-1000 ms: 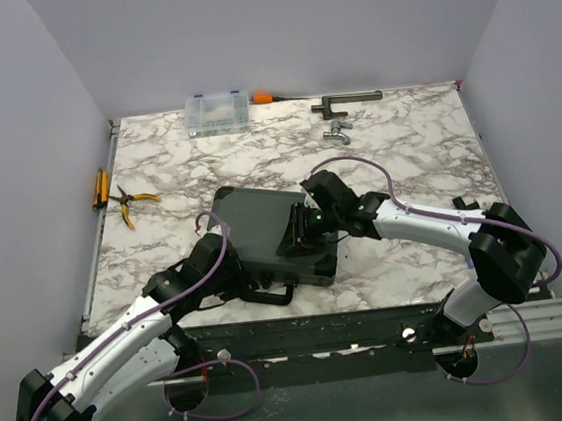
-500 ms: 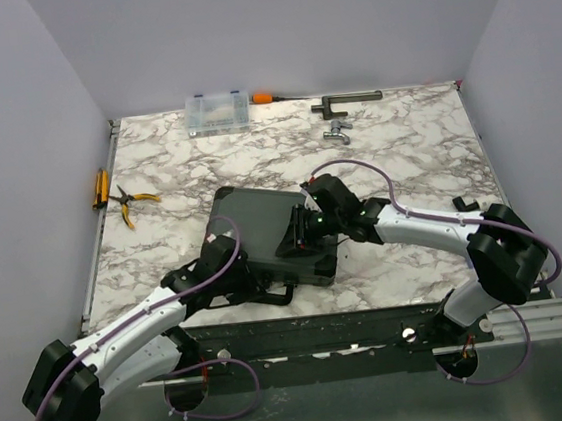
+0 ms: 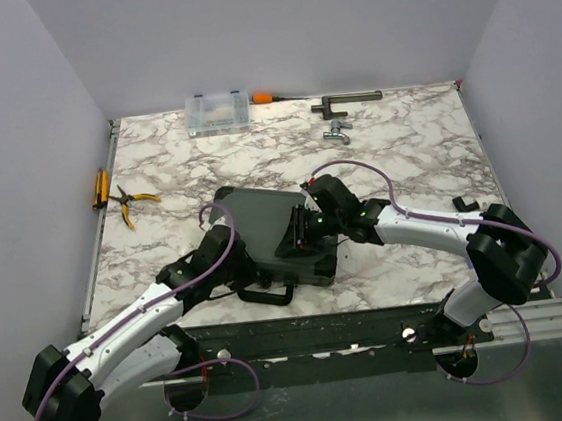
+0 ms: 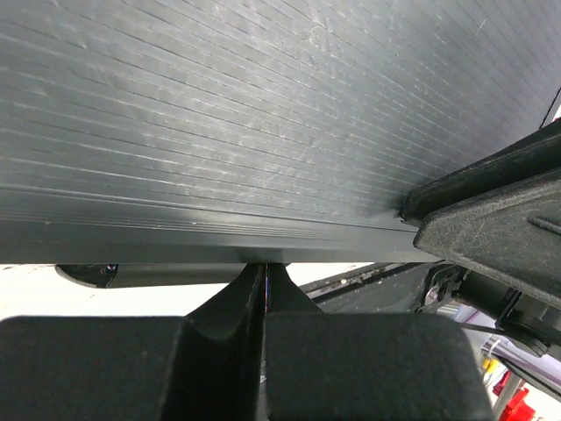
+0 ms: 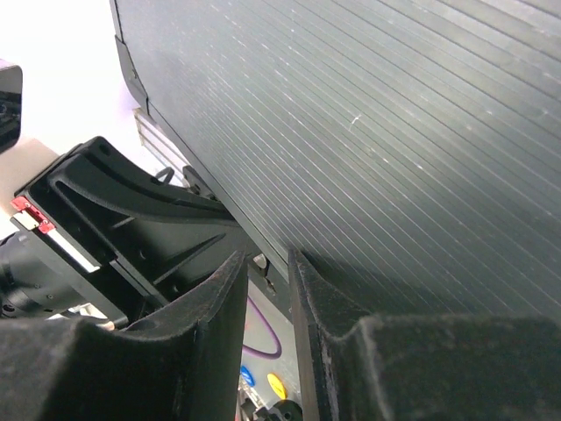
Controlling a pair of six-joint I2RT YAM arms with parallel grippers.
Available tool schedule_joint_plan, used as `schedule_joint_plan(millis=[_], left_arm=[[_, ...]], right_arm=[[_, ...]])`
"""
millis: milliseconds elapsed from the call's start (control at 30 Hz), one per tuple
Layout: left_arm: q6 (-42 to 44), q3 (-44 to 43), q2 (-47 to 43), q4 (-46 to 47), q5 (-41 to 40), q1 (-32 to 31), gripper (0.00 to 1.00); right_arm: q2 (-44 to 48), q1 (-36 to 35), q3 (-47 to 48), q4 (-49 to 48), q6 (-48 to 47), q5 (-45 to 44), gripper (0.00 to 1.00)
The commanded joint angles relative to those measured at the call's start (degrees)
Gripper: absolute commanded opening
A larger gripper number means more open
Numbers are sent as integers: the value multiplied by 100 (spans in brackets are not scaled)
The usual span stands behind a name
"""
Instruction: Pack up texas hold em set
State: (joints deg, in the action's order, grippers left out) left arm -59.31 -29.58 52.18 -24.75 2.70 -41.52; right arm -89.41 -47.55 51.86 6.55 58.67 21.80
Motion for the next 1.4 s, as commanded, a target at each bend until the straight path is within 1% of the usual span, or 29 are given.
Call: schedule_joint_plan(millis=[0,167,233,300,400,533,633,700,800,867,900,1000,1233,1367], left_arm=[[150,-279,-92,491,-637,204,0],[208,-366,-3,540,-473,222,0],[214,-340,-113,461,-376,210,0],[283,-254,-379,354,-315,222,0],[297,-99,-846,-99,-401,213,0],[88,323,-1488,-602,-463,208,0],[-105,639,-1910,-755,-404,207,0],[-174,769,-2017,-777,-375,206,0],[-193,845,-1844,-708,-300,214,0],[-178,880,-1622,-522,-271,211,0],[-169,888,-1510,-394,-103,214,0],[-144,902,-1170,-85,31,210,0],[-107,831,-317,456,260,206,0],[-134,802,26,707,406,208,0]], right_arm=[[-693,-44,-635,1822,-503,-940,32],[-683,-42,-671,1810,-515,-950,32],[-699,-44,-669,1802,-518,-941,32],[-700,-44,-673,1786,-521,-936,32],[-704,-44,-690,1756,-529,-936,32],[-759,-44,-686,1716,-540,-929,32],[-767,-44,-690,1702,-541,-922,31],[-777,-44,-710,1684,-541,-910,31],[-794,-44,-711,1667,-548,-894,31],[-796,-44,-712,1666,-554,-888,31],[-792,-44,-711,1674,-557,-888,32],[-772,-43,-707,1696,-564,-900,31],[-779,-44,-751,1664,-549,-882,31],[-770,-44,-759,1648,-545,-879,31]])
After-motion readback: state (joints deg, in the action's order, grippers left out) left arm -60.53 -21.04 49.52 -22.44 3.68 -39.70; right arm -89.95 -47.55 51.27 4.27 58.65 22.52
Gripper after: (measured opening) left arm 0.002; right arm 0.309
